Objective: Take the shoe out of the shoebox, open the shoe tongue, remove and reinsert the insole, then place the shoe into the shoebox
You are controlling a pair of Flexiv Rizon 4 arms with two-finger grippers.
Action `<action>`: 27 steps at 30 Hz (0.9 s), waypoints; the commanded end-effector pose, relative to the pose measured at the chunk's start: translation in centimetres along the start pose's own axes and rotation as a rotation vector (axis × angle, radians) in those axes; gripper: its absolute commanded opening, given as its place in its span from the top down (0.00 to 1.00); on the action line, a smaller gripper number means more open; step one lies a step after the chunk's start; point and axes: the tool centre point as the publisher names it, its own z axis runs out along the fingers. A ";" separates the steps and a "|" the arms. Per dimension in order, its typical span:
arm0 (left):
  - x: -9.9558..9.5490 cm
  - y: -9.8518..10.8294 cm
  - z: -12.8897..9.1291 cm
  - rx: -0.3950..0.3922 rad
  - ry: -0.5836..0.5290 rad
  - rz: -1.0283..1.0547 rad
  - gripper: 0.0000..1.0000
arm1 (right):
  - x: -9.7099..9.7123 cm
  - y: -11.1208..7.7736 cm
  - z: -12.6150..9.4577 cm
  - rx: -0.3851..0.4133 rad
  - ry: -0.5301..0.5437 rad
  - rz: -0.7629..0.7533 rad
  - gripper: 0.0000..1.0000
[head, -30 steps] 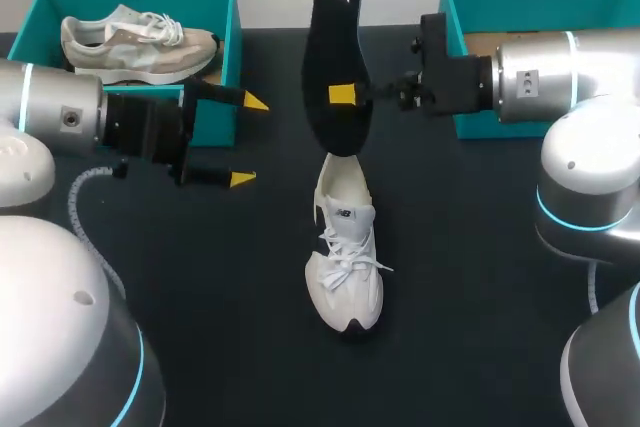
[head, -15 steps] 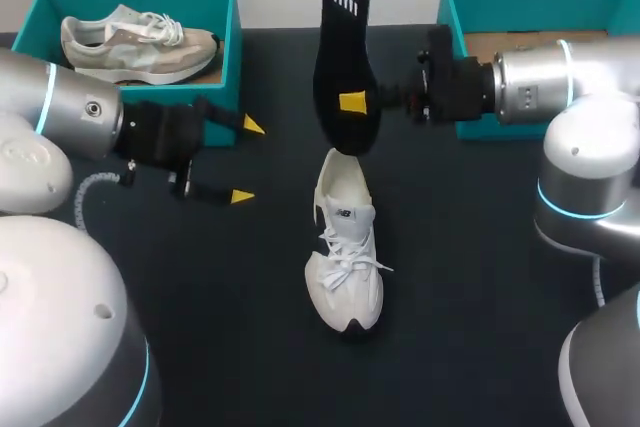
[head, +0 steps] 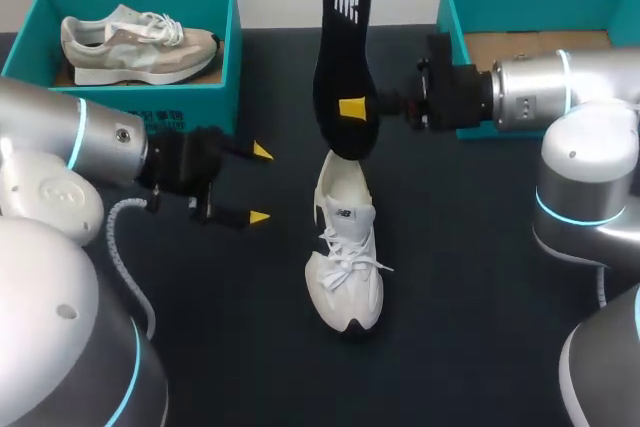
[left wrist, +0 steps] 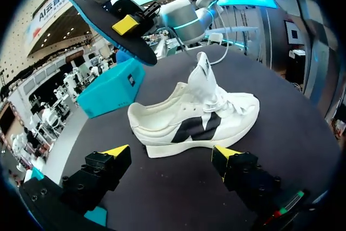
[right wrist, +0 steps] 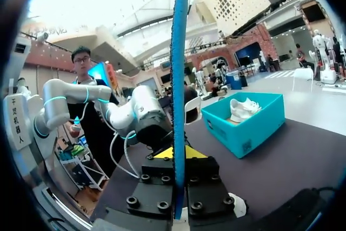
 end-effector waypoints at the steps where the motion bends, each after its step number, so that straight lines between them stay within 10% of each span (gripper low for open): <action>1: -0.8 0.0 1.9 -0.027 0.001 -0.011 0.00 | -1.3 -1.1 -0.5 0.021 0.011 -0.017 1.00; 27: -1.8 -3.1 3.5 -0.028 0.037 0.031 0.00 | -4.1 -4.8 -0.2 -0.011 0.054 0.021 1.00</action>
